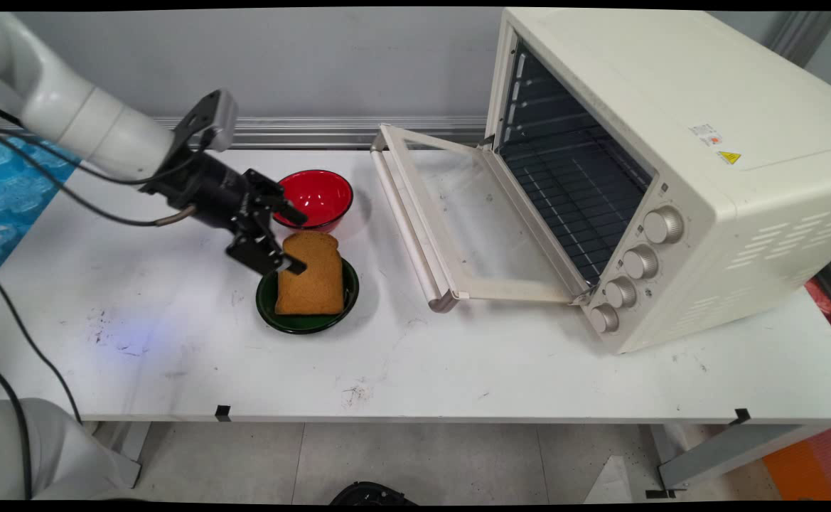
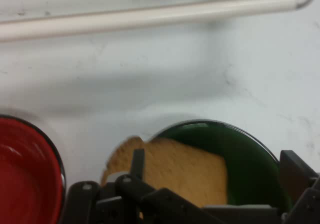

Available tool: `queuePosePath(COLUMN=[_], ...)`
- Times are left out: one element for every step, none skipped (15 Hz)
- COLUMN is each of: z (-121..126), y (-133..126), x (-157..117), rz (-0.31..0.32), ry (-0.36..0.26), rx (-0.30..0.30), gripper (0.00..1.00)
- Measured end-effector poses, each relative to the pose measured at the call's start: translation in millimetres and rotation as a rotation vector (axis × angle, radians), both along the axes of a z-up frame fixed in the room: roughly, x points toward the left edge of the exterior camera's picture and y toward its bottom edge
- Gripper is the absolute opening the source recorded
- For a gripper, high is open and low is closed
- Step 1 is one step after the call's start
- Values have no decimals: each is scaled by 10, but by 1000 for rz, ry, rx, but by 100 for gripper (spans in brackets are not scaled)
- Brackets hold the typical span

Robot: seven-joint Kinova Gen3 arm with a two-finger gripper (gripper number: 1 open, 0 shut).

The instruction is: Close the oven

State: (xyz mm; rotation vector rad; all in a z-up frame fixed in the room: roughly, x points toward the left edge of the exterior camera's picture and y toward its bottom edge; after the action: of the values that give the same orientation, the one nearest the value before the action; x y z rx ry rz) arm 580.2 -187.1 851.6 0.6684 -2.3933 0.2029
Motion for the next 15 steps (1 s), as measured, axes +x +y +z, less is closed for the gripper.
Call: queuePosePath(z=[-16,-32,-66,-102,-137,-187,-242,-300,-354,-416,-481,-537,-601,-664,-724], y=[-66,-115,-190,-258,-314,-377,-436,-491,-540,-594,-650,-697,-751,-804,-855], x=[-37,-64,-109,-152,-189,-232,-276,-319,-359,-403,-444,-476,-513,-551,-585], rz=[11,17,28,37,44,51,56,60,61,64,67,71,75,77,79], ry=[3,4,8,12,15,17,20,22,24,25,26,27,29,30,31], rx=[-3,-4,-6,-8,-9,-10,-11,-11,-12,-13,-14,-14,-14,-13,-13], gripper=[100,100,100,100,100,0,0,0,0,0,0,0,0,0,0])
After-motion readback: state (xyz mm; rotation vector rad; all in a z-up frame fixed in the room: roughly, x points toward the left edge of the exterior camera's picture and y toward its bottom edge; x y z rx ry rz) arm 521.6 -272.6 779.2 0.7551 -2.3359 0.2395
